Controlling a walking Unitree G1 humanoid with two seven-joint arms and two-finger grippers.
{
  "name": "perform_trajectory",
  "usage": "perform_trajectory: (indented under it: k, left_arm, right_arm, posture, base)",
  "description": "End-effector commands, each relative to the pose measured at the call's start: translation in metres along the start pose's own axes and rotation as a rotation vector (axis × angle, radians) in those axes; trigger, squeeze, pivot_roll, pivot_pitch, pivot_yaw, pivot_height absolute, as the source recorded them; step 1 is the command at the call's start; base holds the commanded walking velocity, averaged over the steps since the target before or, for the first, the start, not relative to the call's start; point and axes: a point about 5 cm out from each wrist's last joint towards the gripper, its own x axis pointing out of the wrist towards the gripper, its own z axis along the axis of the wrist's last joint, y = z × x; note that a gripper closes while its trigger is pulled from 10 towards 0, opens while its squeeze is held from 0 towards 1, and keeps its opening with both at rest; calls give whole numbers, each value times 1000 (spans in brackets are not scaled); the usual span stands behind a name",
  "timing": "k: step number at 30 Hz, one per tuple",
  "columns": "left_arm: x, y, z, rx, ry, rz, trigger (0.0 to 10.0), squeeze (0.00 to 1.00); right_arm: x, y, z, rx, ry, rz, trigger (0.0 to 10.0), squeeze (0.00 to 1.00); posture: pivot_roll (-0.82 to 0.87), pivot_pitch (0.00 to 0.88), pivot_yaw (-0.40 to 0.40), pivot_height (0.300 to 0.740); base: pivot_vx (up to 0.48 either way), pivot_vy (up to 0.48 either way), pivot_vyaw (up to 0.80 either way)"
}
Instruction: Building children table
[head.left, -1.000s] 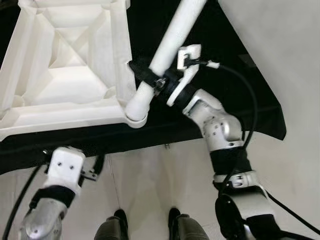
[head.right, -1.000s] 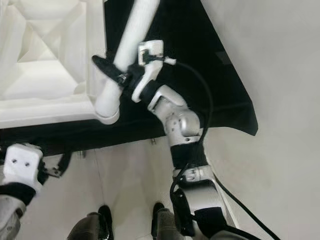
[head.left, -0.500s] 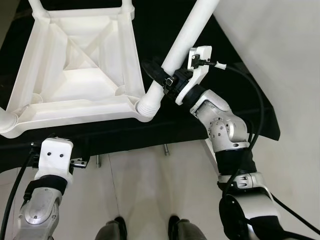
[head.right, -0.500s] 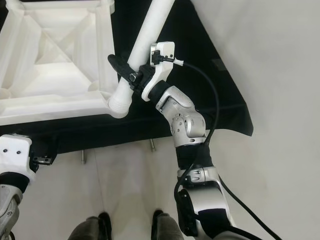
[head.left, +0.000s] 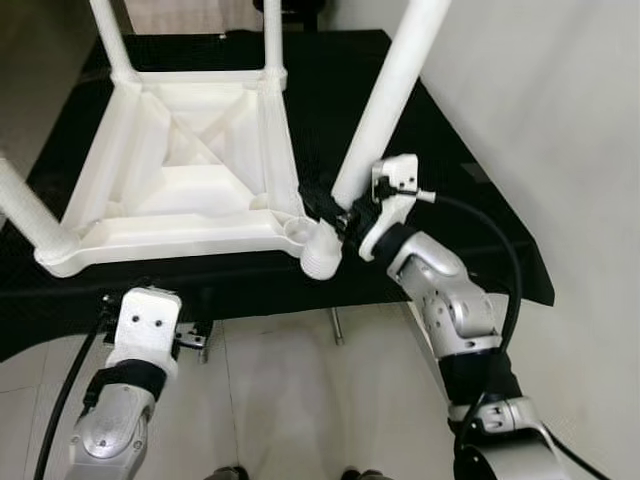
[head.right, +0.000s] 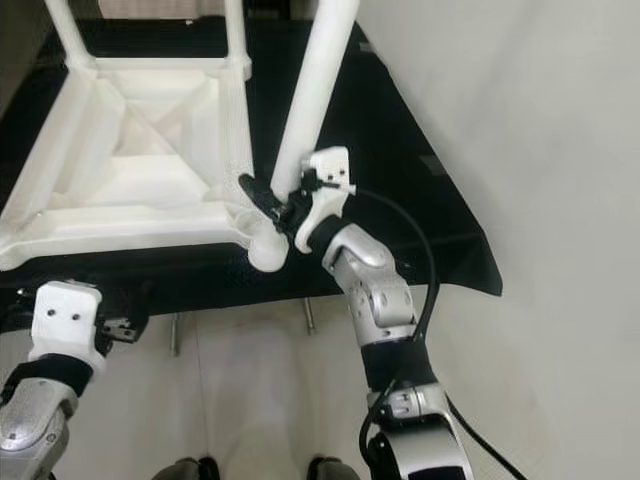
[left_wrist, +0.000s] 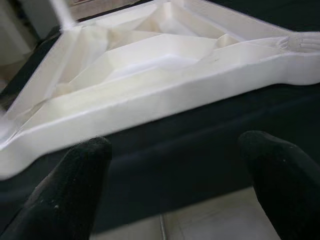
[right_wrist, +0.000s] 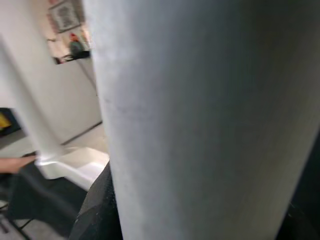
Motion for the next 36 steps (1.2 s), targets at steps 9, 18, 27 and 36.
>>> perform_trajectory:
  k: [9, 18, 27, 36]
  left_arm:
    - [-2, -8, -1, 17, -23, -36, 10000, 0]
    - [1, -11, 0, 14, -32, -54, 10000, 0]
    - [2, -19, -2, 5, -22, -158, 10000, 0]
    - [-4, -27, -3, -23, -17, -260, 10000, 0]
  right_arm:
    - [1, 2, 5, -3, -46, -32, 10000, 0]
    - [5, -2, 8, 1, -43, -79, 10000, 0]
    - [7, 4, 5, -6, -26, -17, 10000, 0]
    - [4, 3, 11, -60, 13, 162, 10000, 0]
  posture:
    - [-5, 45, -70, 740]
    - [-7, 46, -72, 740]
    - [-5, 52, -75, 740]
    - [-1, 64, -74, 740]
  base:
    - [348, 0, 711]
    - [368, 0, 267]
    - [0, -213, 0]
    - [0, -480, 0]
